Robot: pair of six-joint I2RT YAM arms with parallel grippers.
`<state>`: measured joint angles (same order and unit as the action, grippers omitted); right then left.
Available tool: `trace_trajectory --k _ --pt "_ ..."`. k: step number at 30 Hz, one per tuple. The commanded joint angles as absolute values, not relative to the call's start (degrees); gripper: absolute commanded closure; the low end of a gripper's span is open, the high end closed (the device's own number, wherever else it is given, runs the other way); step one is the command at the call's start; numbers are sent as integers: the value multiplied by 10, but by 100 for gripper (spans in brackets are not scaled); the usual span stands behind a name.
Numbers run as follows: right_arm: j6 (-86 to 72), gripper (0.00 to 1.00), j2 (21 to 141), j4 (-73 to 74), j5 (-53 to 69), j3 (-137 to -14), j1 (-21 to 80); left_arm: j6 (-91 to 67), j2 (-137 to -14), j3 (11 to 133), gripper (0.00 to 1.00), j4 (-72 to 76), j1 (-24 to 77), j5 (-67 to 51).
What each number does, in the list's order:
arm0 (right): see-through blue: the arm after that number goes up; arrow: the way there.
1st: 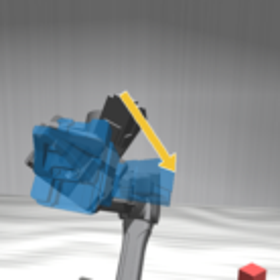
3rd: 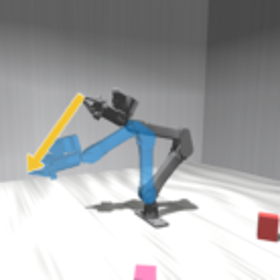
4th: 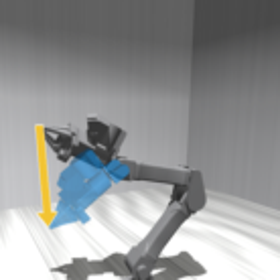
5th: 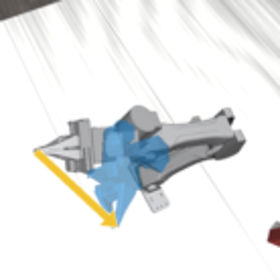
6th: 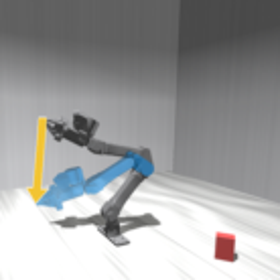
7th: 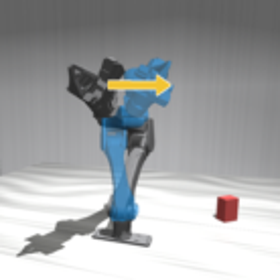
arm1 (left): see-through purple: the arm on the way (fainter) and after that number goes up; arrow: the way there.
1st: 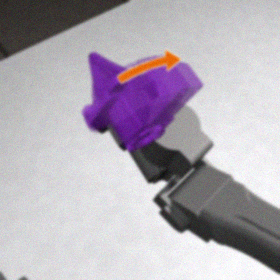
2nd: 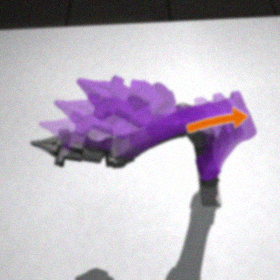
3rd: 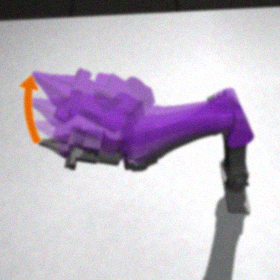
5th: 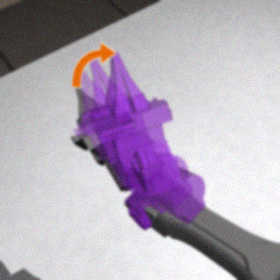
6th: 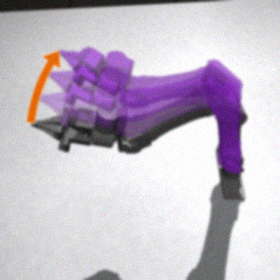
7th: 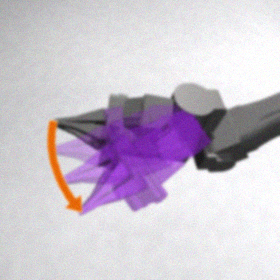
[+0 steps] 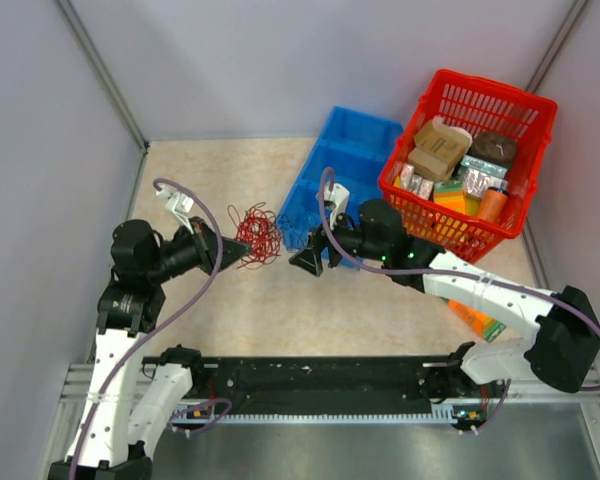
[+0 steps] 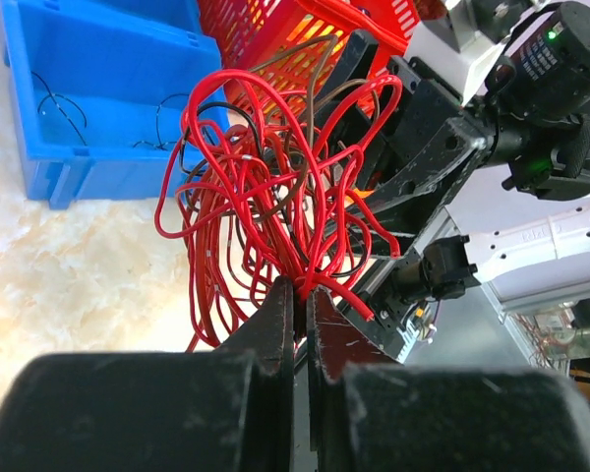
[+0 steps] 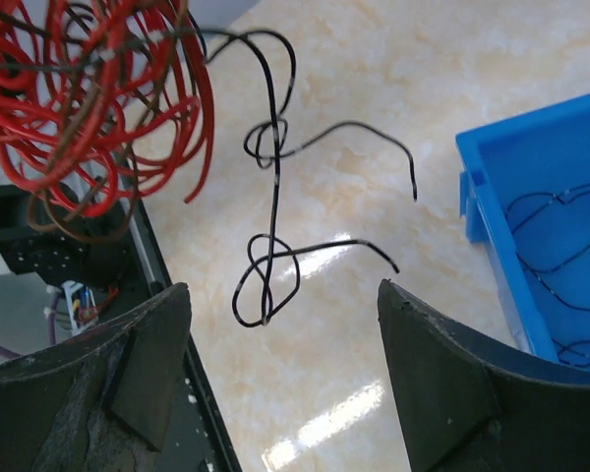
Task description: Untangle the cables
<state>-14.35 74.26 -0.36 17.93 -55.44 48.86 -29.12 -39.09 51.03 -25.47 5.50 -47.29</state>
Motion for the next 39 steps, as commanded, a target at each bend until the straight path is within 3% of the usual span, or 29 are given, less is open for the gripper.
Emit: trace_trajectory --k 1,6,11,15,20,23,31,39 --pt "-181 25 720 -117 188 -539 489 -283 -385 528 100 -253 54 -493" --pt "-209 32 760 -113 138 -569 490 -294 -386 524 100 -240 54 -509" --pt "-227 48 798 -144 170 -586 495 -303 -386 520 100 -232 54 -512" --pt "-215 100 792 -84 87 -607 508 -292 -388 529 100 -263 54 -474" --pt "-245 100 719 44 -181 -567 512 -293 -414 547 100 -394 54 -244" --pt "-257 100 647 83 -267 -528 506 -330 -434 520 100 -417 53 -132" --pt "-261 100 515 170 -357 -524 501 -390 -494 398 100 -330 52 -123" --pt "-202 100 443 222 -367 -660 501 -401 -552 337 100 -312 48 -63"
